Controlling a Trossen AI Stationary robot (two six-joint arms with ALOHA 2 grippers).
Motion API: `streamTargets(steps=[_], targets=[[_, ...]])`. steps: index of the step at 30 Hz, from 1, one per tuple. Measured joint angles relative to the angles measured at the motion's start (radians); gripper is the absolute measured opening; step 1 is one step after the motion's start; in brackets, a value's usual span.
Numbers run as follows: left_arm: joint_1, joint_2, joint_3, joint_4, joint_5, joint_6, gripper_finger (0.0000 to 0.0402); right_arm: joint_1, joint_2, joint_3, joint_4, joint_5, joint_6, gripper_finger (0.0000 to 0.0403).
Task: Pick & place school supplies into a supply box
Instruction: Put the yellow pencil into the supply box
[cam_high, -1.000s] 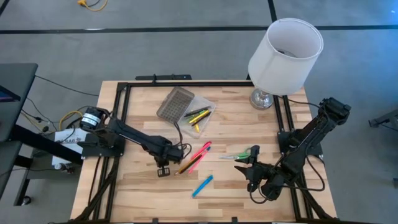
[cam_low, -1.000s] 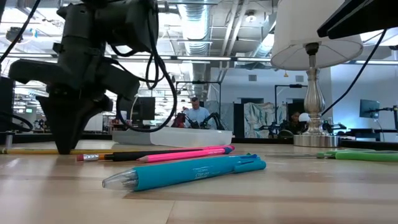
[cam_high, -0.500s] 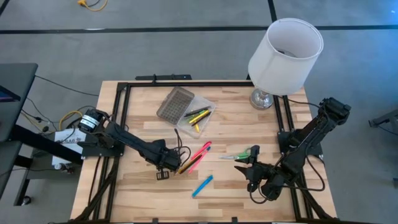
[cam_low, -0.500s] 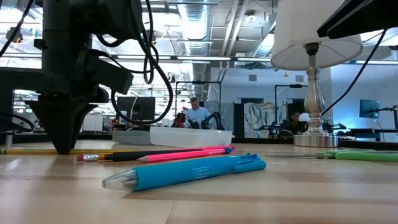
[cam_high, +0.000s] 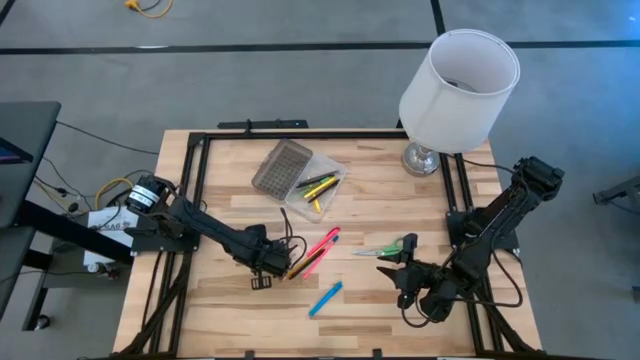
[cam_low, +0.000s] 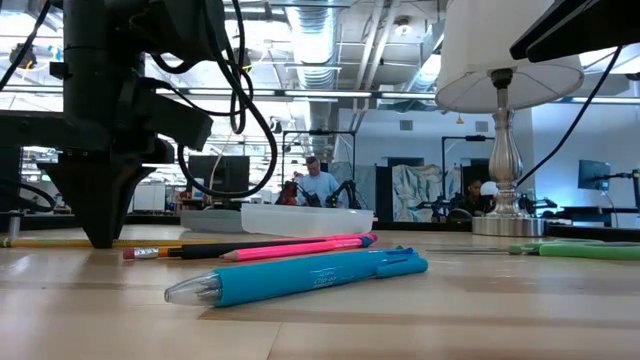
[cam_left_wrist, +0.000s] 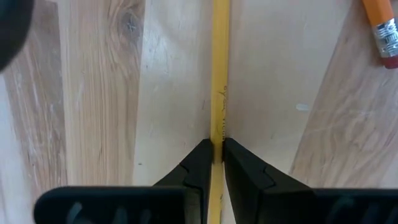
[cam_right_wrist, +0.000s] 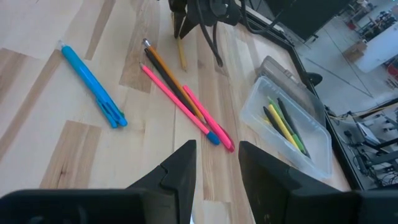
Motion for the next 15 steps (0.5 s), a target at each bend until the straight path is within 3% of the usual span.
streamTargets(steps=[15], targets=[[0.0, 0.0, 0.0, 0.002, -0.025, 0.004, 0.0034, 0.0, 0.0, 0.0, 0.001, 0.0, 0.001, 0.0116]])
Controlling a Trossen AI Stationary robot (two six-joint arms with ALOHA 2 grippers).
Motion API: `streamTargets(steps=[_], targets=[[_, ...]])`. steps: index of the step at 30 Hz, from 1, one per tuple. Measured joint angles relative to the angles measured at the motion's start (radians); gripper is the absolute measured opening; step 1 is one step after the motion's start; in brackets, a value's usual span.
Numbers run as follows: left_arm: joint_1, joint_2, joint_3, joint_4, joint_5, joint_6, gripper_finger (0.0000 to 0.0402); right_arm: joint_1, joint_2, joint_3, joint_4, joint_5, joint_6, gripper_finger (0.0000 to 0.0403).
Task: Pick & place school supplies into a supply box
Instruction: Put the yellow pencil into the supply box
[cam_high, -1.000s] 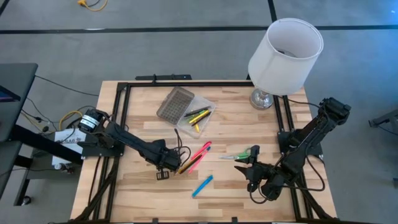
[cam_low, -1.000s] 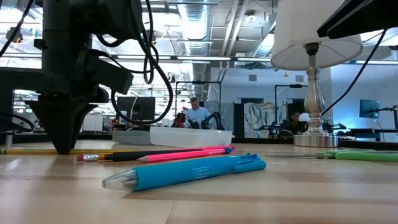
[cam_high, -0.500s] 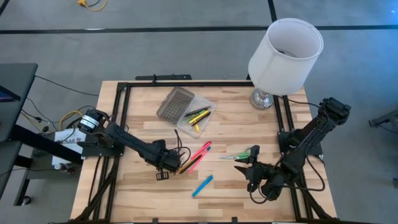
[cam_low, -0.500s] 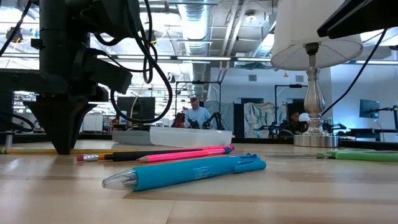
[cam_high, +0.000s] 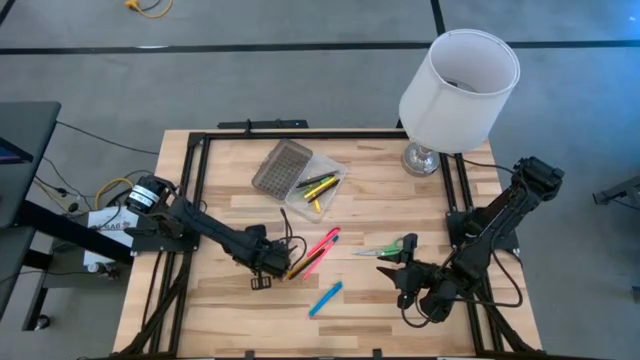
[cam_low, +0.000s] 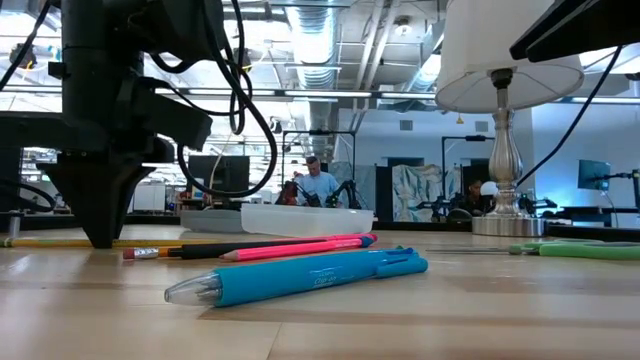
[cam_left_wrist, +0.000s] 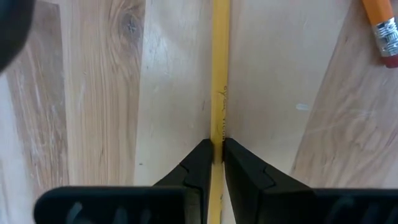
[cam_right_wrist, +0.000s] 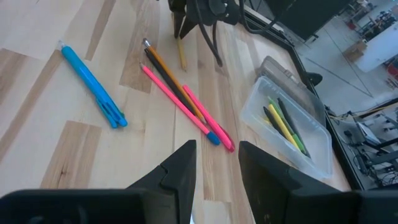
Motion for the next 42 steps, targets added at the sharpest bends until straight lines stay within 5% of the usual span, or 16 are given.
streamTargets(steps=[42], targets=[[-0.029, -0.076, 0.038, -0.034, -0.131, -0.034, 0.0034, -0.005, 0.006, 0.001, 0.006, 0.003, 0.019, 0.0116]])
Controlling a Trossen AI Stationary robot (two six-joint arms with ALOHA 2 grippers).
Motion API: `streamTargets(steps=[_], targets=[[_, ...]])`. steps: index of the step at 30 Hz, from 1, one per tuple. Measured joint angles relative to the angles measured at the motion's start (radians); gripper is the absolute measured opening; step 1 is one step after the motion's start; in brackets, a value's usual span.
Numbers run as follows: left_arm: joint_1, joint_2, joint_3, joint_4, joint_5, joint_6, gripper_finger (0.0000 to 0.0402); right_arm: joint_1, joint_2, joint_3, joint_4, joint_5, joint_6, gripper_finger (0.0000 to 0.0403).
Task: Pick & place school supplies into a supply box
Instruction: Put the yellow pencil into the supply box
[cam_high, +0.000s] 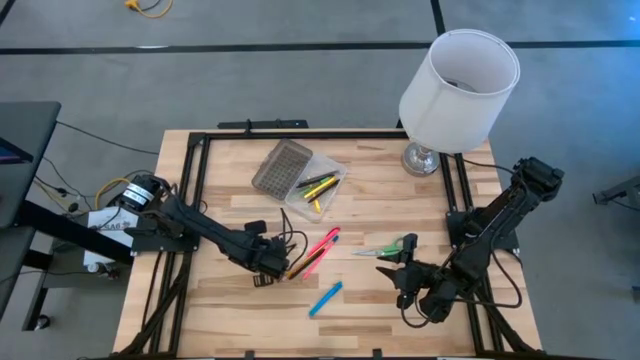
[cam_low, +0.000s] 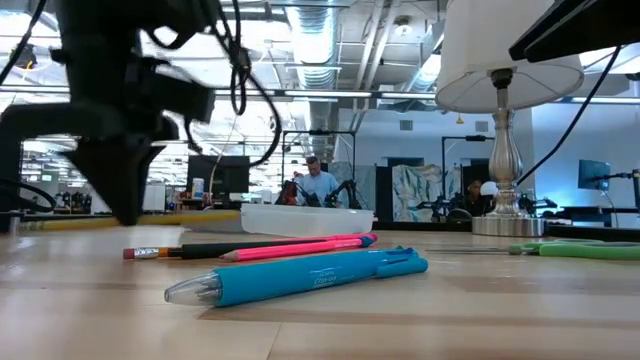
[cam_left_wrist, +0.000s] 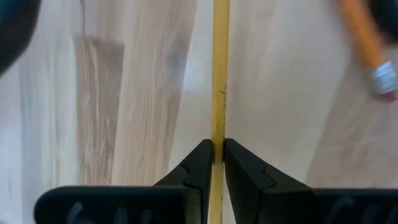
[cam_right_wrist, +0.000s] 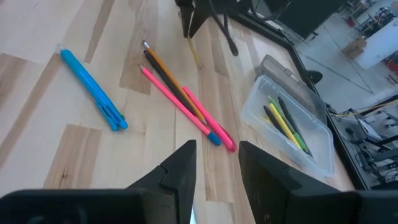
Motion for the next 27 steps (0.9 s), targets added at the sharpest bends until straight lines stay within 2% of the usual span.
streamTargets(steps=[8, 12, 15, 20, 27], targets=[[0.026, -0.001, 0.116, -0.005, -0.073, 0.098, 0.0034, -0.033, 0.0, 0.0, 0.0, -0.001, 0.0, 0.0116], [0.087, -0.002, 0.164, 0.0, -0.158, 0.144, 0.0034, -0.052, 0.0, 0.0, 0.0, -0.003, -0.002, 0.0116], [0.152, -0.002, 0.19, 0.01, -0.181, 0.188, 0.0034, -0.061, 0.0, 0.0, 0.0, -0.003, -0.002, 0.0116], [0.29, -0.002, 0.2, 0.118, -0.167, 0.29, 0.0034, -0.063, 0.0, 0.0, 0.0, -0.003, -0.002, 0.0116], [0.488, -0.002, 0.2, 0.324, 0.016, 0.421, 0.0034, -0.063, 0.0, 0.0, -0.005, -0.003, -0.002, 0.0116]])
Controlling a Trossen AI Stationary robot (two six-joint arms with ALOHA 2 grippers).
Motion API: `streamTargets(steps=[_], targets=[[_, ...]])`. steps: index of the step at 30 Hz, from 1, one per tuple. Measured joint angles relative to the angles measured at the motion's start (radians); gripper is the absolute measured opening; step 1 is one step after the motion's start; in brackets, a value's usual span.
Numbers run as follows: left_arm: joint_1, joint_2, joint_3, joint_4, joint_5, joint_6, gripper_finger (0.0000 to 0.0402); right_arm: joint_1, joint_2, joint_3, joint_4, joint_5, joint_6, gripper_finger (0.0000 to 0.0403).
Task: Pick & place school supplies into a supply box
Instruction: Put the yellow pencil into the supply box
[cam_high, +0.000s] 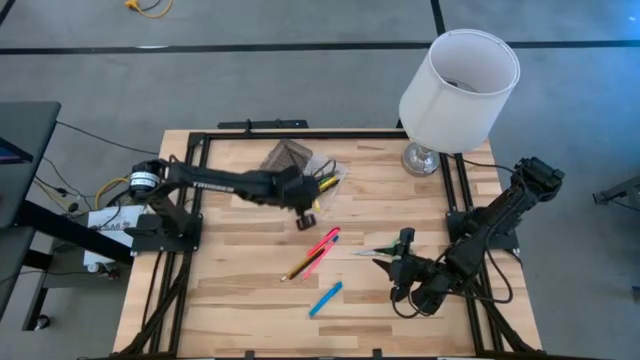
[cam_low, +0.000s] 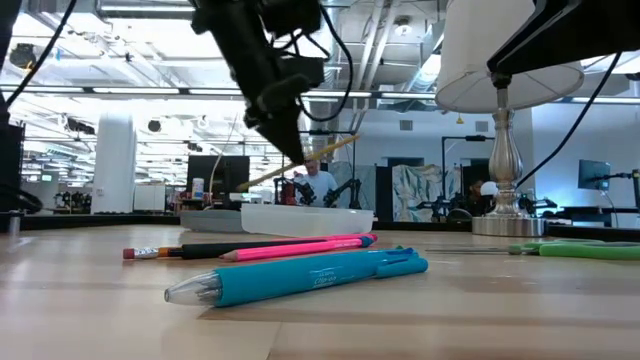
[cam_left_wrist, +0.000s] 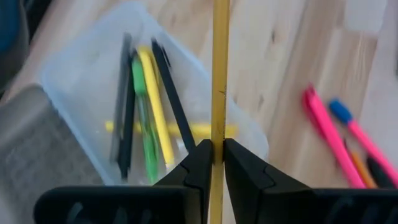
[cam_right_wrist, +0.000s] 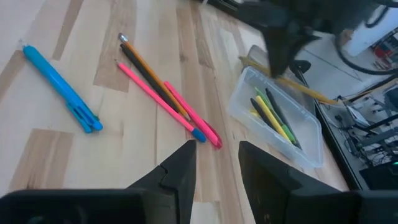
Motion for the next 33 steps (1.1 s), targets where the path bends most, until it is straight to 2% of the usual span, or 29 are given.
streamTargets(steps=[7, 13, 20, 33], targets=[[0.144, 0.0, 0.0, 0.134, 0.099, 0.046, 0.0034, 0.0, 0.0, 0.0, -0.02, 0.0, 0.0, 0.0116], [0.224, 0.001, 0.0, 0.155, 0.164, 0.046, 0.0034, 0.0, 0.0, 0.0, -0.037, 0.0, 0.0, 0.0116], [0.236, 0.007, -0.019, 0.166, 0.179, 0.046, 0.0034, -0.002, 0.0, 0.0, -0.037, 0.0, 0.0, 0.0116], [0.235, 0.101, -0.021, 0.2, 0.222, 0.051, 0.0034, -0.004, 0.0, -0.001, -0.062, -0.001, 0.017, 0.0116]])
